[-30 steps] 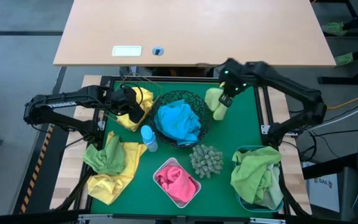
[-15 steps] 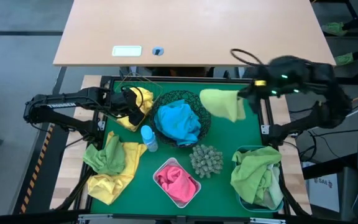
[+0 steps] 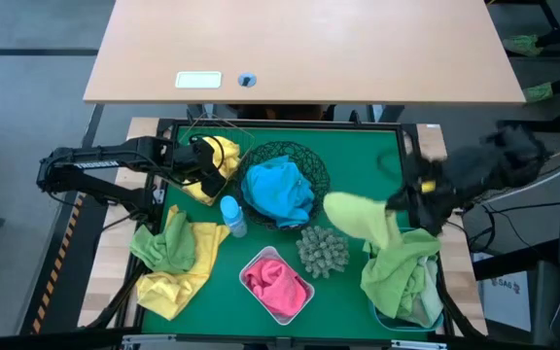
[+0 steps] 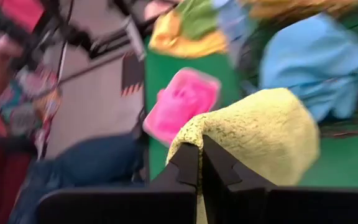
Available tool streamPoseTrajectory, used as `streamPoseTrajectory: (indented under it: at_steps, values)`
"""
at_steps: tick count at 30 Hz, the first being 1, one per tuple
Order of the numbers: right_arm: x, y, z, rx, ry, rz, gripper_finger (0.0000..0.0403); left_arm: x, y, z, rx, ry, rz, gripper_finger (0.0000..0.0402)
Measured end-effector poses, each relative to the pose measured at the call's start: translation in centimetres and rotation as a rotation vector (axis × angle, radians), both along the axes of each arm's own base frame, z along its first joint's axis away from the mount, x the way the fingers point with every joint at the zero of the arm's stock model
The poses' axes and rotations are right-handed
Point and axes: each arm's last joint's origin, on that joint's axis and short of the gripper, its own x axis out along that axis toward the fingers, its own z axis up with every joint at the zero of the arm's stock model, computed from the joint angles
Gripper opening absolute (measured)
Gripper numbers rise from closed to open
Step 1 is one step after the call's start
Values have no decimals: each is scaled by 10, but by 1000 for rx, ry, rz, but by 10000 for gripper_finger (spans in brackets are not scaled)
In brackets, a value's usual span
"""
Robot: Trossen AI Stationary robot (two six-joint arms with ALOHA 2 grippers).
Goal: Sort microfiber towel by color & place in baskets
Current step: Put the green microfiber cloth into the blue bin
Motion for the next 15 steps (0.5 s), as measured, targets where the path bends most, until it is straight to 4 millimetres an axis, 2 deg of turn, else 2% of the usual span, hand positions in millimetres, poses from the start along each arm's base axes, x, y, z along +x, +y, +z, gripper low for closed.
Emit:
streamPoseTrajectory:
  at_steps: [5,15]
  values:
    - [0,39,-7,15,50,130,1,0,0,0,0,0,0,174]
    - [-30,95,-14,73,94,191,1,0,0,0,-1,0,0,174]
